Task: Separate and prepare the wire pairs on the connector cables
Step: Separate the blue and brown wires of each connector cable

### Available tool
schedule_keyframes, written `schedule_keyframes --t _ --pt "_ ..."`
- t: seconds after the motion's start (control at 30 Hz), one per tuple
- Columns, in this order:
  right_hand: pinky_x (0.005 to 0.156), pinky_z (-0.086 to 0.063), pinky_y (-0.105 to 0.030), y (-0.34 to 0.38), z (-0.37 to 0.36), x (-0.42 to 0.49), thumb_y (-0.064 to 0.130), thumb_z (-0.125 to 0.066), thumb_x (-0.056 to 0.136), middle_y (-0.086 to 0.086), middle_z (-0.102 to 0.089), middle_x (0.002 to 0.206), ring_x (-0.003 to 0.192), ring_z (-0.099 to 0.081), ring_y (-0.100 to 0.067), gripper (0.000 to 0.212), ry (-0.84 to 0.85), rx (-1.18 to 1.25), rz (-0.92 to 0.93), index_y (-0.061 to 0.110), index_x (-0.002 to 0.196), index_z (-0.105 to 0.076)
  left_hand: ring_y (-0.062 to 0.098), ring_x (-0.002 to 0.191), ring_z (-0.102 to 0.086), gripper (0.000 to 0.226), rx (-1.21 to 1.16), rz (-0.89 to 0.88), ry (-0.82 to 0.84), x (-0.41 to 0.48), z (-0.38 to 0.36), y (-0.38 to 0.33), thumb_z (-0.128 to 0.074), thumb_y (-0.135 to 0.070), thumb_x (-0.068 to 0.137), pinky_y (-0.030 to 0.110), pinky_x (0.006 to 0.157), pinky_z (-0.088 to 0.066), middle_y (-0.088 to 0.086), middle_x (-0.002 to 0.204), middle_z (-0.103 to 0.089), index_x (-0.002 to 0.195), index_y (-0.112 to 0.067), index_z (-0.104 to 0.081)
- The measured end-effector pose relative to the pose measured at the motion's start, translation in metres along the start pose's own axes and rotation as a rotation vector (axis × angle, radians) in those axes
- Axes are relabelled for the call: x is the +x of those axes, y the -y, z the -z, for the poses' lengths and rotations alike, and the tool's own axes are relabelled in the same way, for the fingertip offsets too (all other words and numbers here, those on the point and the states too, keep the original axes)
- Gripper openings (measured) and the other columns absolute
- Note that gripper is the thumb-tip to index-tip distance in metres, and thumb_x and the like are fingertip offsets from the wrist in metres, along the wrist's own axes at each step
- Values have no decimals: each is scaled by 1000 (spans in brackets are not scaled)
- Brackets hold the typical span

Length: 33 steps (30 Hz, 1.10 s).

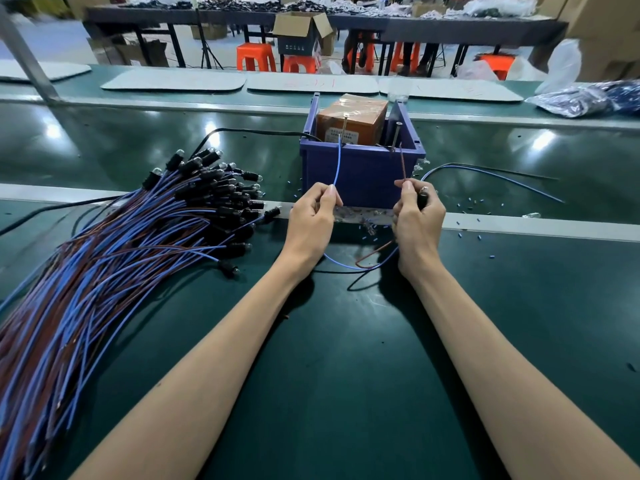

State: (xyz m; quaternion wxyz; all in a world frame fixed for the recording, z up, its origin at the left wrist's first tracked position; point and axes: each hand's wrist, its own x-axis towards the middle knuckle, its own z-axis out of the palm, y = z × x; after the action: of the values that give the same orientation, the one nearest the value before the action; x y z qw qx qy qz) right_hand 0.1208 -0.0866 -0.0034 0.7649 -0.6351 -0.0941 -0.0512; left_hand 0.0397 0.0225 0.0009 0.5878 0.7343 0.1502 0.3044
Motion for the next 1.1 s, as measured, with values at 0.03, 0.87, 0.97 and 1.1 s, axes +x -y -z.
schedule_keyframes --t 0.03,0.87,0.97,1.1 --pt "47 -30 -24 0 0 0 14 -46 99 5 -41 55 49 -36 -8 24 15 -4 -1 22 81 -60 6 43 -24 32 5 -3 0 0 -1 0 -43 -21 101 22 44 -22 -11 50 -31 70 -20 -50" --pt "39 -33 -14 2 2 -2 4 -54 93 -4 -40 58 37 -36 0 28 54 -28 -9 22 72 -57 0 51 -36 35 83 -32 20 2 -3 2 -46 -23 100 12 55 -31 -18 46 -42 66 -19 -53" --pt "42 -34 -16 1 3 -1 6 -54 93 -12 -43 64 42 -36 -4 25 56 -49 -15 20 73 -56 1 52 -37 35 83 -36 9 1 -4 2 -46 -22 99 13 55 -31 -18 46 -43 66 -20 -54" --pt "42 -31 -15 9 7 1 12 -54 95 3 -50 52 42 -38 -3 21 182 -50 -82 21 79 -65 8 59 -46 15 155 -79 -62 0 -4 1 -48 -18 97 30 66 -44 -10 61 -50 94 -22 -63"
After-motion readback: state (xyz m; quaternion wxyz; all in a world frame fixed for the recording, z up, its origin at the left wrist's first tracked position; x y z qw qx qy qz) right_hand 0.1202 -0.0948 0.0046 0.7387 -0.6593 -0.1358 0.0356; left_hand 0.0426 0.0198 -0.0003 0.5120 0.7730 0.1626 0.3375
